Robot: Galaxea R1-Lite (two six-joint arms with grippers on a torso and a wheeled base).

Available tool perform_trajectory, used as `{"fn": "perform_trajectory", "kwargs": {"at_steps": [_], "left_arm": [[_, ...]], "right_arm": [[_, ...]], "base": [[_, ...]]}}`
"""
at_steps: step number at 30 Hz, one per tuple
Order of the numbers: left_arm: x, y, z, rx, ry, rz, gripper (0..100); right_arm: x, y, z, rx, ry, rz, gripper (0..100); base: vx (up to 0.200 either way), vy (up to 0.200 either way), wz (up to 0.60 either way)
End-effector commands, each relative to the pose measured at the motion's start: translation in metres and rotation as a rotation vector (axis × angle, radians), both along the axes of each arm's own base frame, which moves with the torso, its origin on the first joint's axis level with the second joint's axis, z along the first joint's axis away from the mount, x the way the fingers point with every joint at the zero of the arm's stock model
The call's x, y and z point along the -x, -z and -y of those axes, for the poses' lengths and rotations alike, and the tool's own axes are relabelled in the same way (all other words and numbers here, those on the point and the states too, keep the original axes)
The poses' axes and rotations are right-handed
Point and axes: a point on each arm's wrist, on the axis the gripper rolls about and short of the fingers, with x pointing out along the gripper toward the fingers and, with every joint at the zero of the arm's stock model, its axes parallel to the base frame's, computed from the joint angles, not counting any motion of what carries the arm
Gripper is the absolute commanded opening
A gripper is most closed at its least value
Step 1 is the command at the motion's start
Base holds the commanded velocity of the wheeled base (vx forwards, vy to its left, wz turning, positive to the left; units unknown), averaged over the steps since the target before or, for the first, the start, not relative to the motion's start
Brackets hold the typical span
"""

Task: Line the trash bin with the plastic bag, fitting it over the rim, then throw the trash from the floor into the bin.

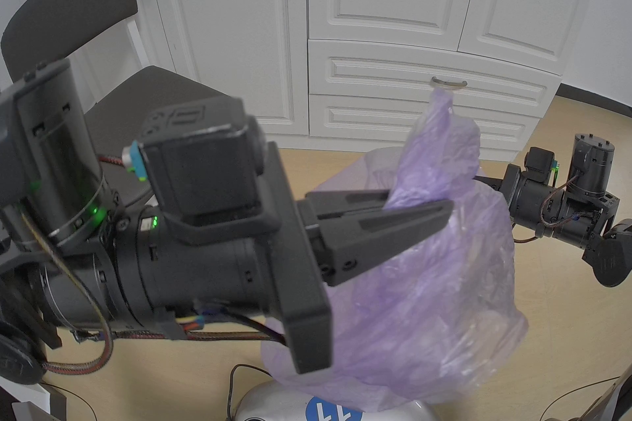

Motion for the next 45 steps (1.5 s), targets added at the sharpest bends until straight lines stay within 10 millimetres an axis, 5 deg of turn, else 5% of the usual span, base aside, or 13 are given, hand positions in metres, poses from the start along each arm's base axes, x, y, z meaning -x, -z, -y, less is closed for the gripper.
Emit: {"fn": "perform_trajectory", "kwargs": {"at_steps": [1, 9, 13, 26, 27, 41, 45], "left_arm": [[-0.023, 0.023, -0.016, -0.069, -0.114, -0.075, 0], [-0.07, 0.067, -0.019, -0.221, -0.315, -0.208, 0], [-0.086, 0.093, -0.012, -0.306, -0.455, -0.26, 0], [-0.119, 0.128, -0.012, -0.38, -0.581, -0.317, 0], [-0.122, 0.129, -0.011, -0.382, -0.578, -0.32, 100], [-0.17, 0.173, -0.009, -0.334, -0.592, -0.389, 100], [-0.174, 0.172, -0.016, -0.303, -0.614, -0.373, 100]], "right_arm": [[0.007, -0.015, 0.013, 0.015, 0.038, 0.076, 0], [0.032, -0.03, 0.018, 0.099, 0.041, 0.206, 0], [0.042, -0.027, 0.003, 0.151, 0.027, 0.239, 0], [0.008, 0.021, -0.029, 0.282, 0.091, 0.174, 0], [0.006, 0.023, -0.03, 0.277, 0.095, 0.181, 0], [-0.002, 0.023, -0.033, 0.188, 0.111, 0.228, 0], [-0.001, 0.023, -0.033, 0.191, 0.11, 0.226, 0]], "base": [[0.0, 0.0, 0.0], [0.0, 0.0, 0.0], [0.0, 0.0, 0.0], [0.0, 0.0, 0.0], [0.0, 0.0, 0.0], [0.0, 0.0, 0.0], [0.0, 0.0, 0.0]]}}
